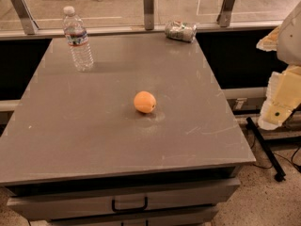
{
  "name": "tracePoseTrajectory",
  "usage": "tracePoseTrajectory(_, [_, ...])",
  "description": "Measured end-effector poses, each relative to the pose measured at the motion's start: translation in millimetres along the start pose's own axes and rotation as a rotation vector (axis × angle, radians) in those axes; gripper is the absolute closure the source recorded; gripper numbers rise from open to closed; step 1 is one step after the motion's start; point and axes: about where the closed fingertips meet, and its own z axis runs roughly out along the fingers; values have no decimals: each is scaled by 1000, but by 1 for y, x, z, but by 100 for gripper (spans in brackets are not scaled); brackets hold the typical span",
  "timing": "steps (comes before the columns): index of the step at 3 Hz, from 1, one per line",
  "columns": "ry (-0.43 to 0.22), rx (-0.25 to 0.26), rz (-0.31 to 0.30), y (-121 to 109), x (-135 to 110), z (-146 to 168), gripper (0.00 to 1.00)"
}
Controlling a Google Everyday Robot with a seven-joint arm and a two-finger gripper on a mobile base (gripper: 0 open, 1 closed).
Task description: Pick orange
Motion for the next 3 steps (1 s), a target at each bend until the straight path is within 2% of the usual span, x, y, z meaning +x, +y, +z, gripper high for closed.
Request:
tracePoseTrajectory(1, [0,0,0,0,0,0,0])
tracePoseTrajectory(2, [38,-24,-74,9,-47,29,0])
tracePoseTrajectory(3, [79,-51,-197,30,-123,79,0])
